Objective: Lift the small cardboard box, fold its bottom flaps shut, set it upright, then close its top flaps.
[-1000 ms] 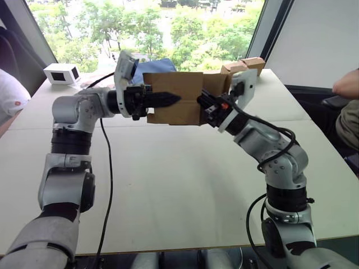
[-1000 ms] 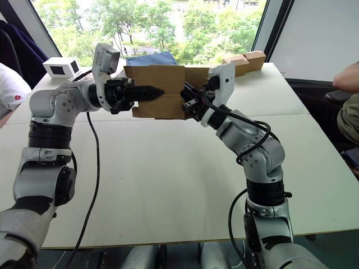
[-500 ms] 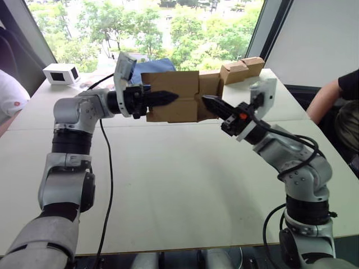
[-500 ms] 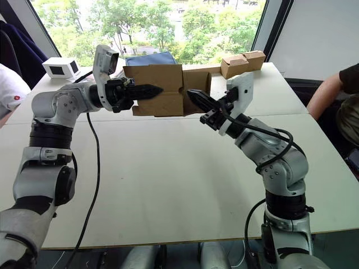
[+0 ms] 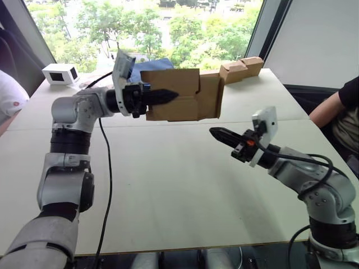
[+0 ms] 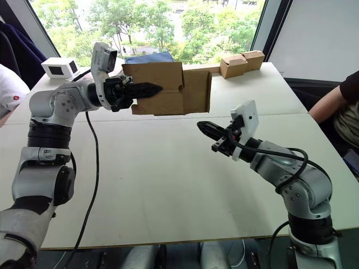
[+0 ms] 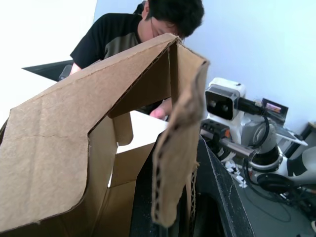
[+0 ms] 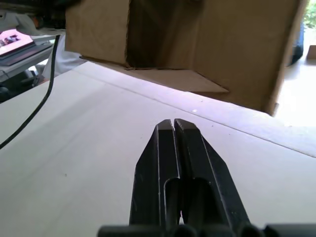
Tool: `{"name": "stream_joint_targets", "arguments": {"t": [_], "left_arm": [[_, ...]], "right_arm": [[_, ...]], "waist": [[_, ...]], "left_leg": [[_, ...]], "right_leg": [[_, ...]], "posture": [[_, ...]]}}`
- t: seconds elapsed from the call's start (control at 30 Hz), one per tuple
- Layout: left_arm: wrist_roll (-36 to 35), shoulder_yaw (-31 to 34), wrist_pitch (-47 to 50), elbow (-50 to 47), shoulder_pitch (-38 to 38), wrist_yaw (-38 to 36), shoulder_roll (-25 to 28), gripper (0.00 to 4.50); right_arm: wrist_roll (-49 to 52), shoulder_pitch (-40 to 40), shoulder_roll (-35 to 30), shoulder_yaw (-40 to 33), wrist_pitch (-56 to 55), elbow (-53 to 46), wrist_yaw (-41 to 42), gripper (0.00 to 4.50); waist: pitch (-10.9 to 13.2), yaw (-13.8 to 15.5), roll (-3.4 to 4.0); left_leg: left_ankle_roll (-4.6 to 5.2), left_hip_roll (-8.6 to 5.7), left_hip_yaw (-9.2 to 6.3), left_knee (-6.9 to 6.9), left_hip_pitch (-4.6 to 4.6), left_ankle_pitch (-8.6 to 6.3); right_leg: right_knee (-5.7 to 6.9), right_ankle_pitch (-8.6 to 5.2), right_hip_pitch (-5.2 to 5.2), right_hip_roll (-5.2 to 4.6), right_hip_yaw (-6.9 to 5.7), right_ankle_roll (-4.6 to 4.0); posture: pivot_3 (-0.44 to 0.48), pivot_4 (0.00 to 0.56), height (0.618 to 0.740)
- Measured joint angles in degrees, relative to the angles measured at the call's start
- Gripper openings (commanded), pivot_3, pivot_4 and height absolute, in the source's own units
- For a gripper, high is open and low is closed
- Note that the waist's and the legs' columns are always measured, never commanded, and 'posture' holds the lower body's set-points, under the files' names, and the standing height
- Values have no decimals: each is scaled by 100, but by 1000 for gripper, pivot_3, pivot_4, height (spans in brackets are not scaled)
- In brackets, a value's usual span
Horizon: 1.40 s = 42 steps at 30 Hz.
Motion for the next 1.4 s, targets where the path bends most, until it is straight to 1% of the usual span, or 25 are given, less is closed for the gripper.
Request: {"name": "stream_joint_targets", "arguments": {"t": [0.33, 0.5, 0.77, 0.93, 1.03, 1.1, 1.23, 1.27, 1.4], "left_arm": [[-36, -5, 185, -392, 87, 16, 48, 0], [-145, -5, 291, -512, 226, 56, 37, 0], [-254, -4, 420, -656, 233, 154, -3, 0], [-271, -3, 447, -669, 253, 195, -2, 0], [-278, -2, 447, -680, 282, 240, 0, 0], [-287, 1, 446, -687, 283, 262, 6, 0], [-356, 16, 446, -696, 291, 318, 40, 0], [-379, 30, 446, -696, 294, 337, 43, 0], [-405, 40, 446, -696, 294, 333, 44, 0]], "right_arm": [[102, -503, 415, 14, -47, 216, -172, 37], [109, -514, 474, 36, -55, 231, -117, 37], [78, -514, 615, 124, -179, 420, 76, 37], [-22, -519, 612, 211, -251, 455, 194, 37], [-11, -541, 490, 198, -242, 455, 286, 37], [61, -542, 294, 96, -198, 455, 365, 37], [512, -543, -231, -499, 11, 469, 550, 37], [664, -580, -293, -707, 51, 551, 548, 37], [834, -839, -395, -1129, 75, 989, 432, 37]], "waist": [[0, 6, 0], [0, 8, 0], [0, 1, 0], [0, 4, 0], [0, 8, 0], [0, 16, 0], [0, 13, 0], [0, 13, 0], [0, 3, 0]], "left_leg": [[-1, -2, 0, 2, -1, 0], [-1, -2, 0, 2, -1, 0], [-1, -3, 0, 2, -1, 0], [-1, -3, 0, 2, -1, 1], [-1, -3, 0, 2, -1, 1], [-1, -4, 0, 2, -1, 1], [0, -5, 0, 2, -1, 0], [0, -5, 0, 2, -1, 0], [0, -4, 1, 2, 0, 0]], "right_leg": [[1, 0, 0, -3, 0, 0], [1, 0, 0, -3, 0, 0], [2, 0, 0, -2, 0, 0], [2, 0, 0, -2, 0, 0], [2, 0, 0, -3, 0, 0], [1, 0, 1, -4, 0, 0], [1, 0, 2, -7, 0, 0], [1, 0, 2, -7, 0, 0], [2, 0, 1, -7, 0, 0]], "posture": [[0, 150, 740], [0, 150, 740], [0, 150, 740], [0, 150, 740], [0, 150, 740], [0, 150, 740], [0, 150, 740], [0, 150, 740], [0, 150, 740]]}}
